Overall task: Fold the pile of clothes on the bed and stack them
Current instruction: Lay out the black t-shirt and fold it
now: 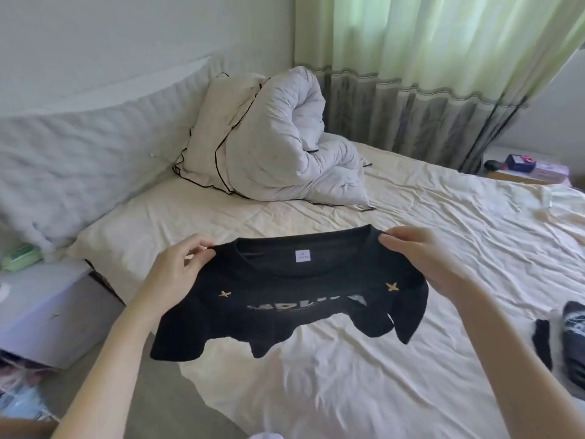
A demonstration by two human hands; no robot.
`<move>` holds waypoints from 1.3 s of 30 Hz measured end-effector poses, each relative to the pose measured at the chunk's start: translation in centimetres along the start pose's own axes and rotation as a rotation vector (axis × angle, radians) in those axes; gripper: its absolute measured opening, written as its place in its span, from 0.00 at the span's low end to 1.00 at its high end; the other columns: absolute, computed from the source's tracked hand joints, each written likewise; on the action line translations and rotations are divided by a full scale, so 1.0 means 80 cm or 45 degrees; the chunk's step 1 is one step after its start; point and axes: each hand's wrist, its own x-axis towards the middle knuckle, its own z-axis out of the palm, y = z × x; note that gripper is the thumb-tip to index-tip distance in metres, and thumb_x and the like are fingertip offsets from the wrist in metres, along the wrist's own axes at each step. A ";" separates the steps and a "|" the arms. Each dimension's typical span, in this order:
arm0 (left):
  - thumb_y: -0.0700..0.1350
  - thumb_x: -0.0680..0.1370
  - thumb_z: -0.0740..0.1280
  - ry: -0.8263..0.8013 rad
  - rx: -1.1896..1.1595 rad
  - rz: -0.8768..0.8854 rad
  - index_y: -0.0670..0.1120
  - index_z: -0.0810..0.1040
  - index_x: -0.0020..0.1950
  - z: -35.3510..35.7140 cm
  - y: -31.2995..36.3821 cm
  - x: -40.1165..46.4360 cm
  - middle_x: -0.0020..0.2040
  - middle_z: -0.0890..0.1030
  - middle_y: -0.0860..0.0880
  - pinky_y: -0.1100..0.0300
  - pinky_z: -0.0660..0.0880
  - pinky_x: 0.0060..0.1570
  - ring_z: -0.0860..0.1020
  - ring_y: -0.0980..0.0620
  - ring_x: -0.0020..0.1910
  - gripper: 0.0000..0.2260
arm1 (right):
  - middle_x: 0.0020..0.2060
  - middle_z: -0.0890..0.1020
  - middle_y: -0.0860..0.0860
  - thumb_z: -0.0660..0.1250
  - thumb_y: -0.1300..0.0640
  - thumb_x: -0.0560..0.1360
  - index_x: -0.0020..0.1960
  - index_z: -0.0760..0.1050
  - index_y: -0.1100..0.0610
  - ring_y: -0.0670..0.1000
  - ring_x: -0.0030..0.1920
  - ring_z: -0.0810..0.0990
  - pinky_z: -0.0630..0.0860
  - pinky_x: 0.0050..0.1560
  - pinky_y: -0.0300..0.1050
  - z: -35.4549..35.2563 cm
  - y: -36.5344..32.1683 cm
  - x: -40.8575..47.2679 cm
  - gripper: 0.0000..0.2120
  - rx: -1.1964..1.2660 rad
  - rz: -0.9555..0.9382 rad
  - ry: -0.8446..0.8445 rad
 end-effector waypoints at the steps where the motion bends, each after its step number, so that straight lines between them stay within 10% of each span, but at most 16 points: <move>1: 0.45 0.78 0.65 0.037 0.044 0.029 0.66 0.75 0.37 -0.005 0.005 -0.001 0.40 0.79 0.57 0.68 0.70 0.43 0.77 0.61 0.45 0.16 | 0.31 0.78 0.55 0.67 0.57 0.76 0.37 0.79 0.59 0.51 0.34 0.76 0.70 0.39 0.46 -0.001 -0.004 -0.003 0.10 -0.070 -0.035 0.010; 10: 0.50 0.78 0.65 0.134 0.328 0.083 0.56 0.78 0.46 0.014 -0.032 0.070 0.37 0.77 0.62 0.57 0.69 0.39 0.76 0.53 0.40 0.03 | 0.34 0.79 0.48 0.63 0.51 0.77 0.37 0.75 0.50 0.51 0.39 0.76 0.71 0.39 0.46 0.037 0.003 0.081 0.10 -0.621 -0.170 0.118; 24: 0.50 0.81 0.60 -0.093 0.545 -0.091 0.45 0.76 0.53 0.231 -0.332 0.254 0.49 0.81 0.49 0.56 0.68 0.40 0.78 0.44 0.47 0.10 | 0.34 0.73 0.48 0.59 0.53 0.81 0.49 0.75 0.57 0.46 0.34 0.70 0.62 0.30 0.38 0.216 0.280 0.348 0.09 -0.782 0.172 0.007; 36: 0.51 0.79 0.63 -0.098 0.438 -0.043 0.48 0.78 0.52 0.340 -0.450 0.396 0.46 0.82 0.50 0.56 0.68 0.43 0.77 0.46 0.47 0.09 | 0.44 0.79 0.54 0.60 0.54 0.79 0.50 0.78 0.58 0.53 0.45 0.73 0.66 0.42 0.45 0.266 0.385 0.492 0.11 -0.866 0.251 0.154; 39: 0.53 0.77 0.65 -0.250 0.315 -0.138 0.50 0.75 0.54 0.348 -0.469 0.400 0.42 0.78 0.58 0.58 0.67 0.43 0.75 0.53 0.42 0.10 | 0.56 0.77 0.57 0.58 0.56 0.80 0.58 0.77 0.60 0.59 0.60 0.71 0.66 0.59 0.51 0.283 0.399 0.497 0.13 -0.985 0.284 0.138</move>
